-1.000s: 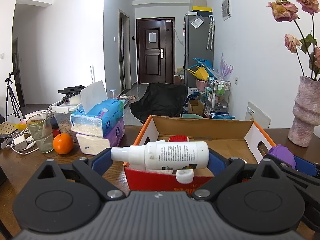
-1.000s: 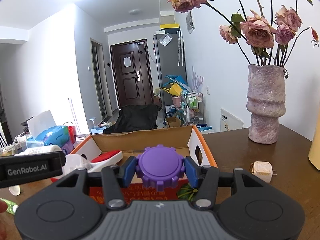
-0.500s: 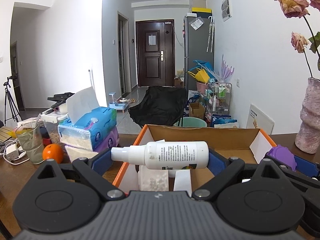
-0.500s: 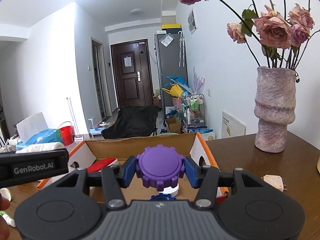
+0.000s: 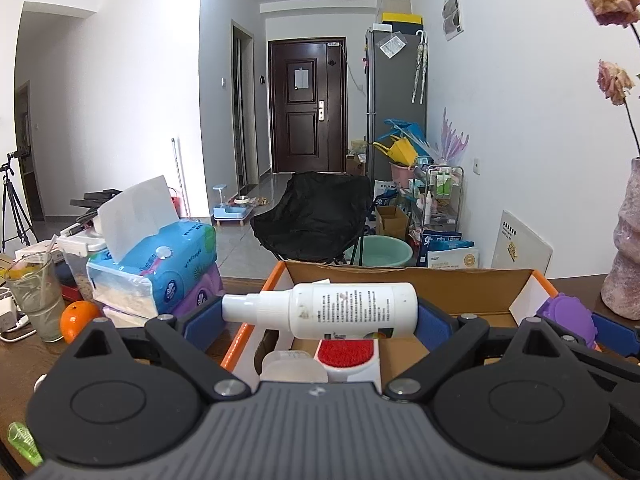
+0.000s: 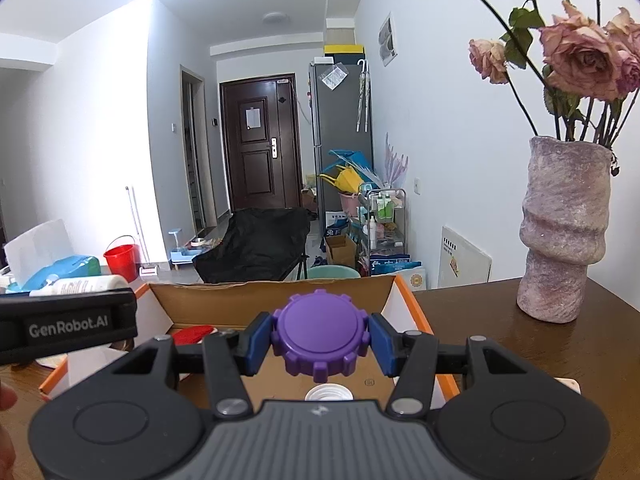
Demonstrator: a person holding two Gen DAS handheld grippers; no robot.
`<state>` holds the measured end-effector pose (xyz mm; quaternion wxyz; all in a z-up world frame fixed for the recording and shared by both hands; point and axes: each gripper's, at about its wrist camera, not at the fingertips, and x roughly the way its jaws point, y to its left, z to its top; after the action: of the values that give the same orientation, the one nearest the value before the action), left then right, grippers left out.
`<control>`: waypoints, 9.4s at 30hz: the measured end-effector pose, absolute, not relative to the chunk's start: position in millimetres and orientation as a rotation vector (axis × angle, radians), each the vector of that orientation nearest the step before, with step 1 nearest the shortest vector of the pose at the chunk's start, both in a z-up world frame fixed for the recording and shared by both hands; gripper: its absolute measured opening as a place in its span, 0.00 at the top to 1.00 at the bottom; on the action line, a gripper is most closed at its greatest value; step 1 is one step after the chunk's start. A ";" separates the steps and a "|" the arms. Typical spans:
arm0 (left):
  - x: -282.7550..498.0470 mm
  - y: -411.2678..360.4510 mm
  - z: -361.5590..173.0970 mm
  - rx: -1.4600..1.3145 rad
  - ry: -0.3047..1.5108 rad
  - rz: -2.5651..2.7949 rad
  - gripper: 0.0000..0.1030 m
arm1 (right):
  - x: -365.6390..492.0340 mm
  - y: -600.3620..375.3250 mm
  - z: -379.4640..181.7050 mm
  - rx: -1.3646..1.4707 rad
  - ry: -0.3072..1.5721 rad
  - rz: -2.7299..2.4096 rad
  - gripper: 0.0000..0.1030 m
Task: Organize rigid objects
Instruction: 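Carry the spray bottle and purple cap over the red box with both tools, then open both tools to drop the spray bottle and purple cap into the box, then withdraw both tools from the red box back over the table, then move the right tool to the white tape roll and close on it, then grasp the white bottle cap with the left tool while right holds tape roll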
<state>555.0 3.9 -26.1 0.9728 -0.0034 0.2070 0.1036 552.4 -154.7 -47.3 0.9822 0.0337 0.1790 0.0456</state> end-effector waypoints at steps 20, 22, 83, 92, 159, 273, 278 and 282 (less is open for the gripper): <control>602.7 2.6 -47.3 0.014 0.488 0.191 0.05 | 588.4 -151.2 -60.1 0.037 0.420 0.079 0.50; 604.0 2.4 -48.8 0.020 0.498 0.190 0.04 | 589.6 -151.8 -61.2 0.035 0.426 0.080 0.50; 491.3 37.4 -36.4 -0.022 0.513 0.257 0.00 | 486.7 -180.8 -46.4 0.079 0.385 0.079 0.00; 450.2 38.7 -36.2 -0.017 0.504 0.261 0.00 | 448.4 -182.1 -49.3 0.073 0.391 0.090 0.00; 331.0 28.5 -48.3 0.016 0.554 0.204 0.00 | 339.9 -256.4 -83.0 0.007 0.504 -0.113 0.00; 523.1 231.2 -97.7 -0.149 0.798 0.575 0.06 | 480.3 -286.5 -120.5 0.093 0.604 -0.242 0.59; 524.1 231.4 -99.2 -0.148 0.802 0.574 0.15 | 480.2 -286.6 -120.5 0.094 0.604 -0.241 0.59; 524.7 232.1 -100.7 -0.153 0.812 0.573 0.24 | 480.2 -286.5 -120.3 0.094 0.603 -0.240 0.59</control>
<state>524.7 232.1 -100.7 0.8764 -0.0732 0.3890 0.2744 480.2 -286.5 -120.3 0.9466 0.0463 0.2963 -0.1181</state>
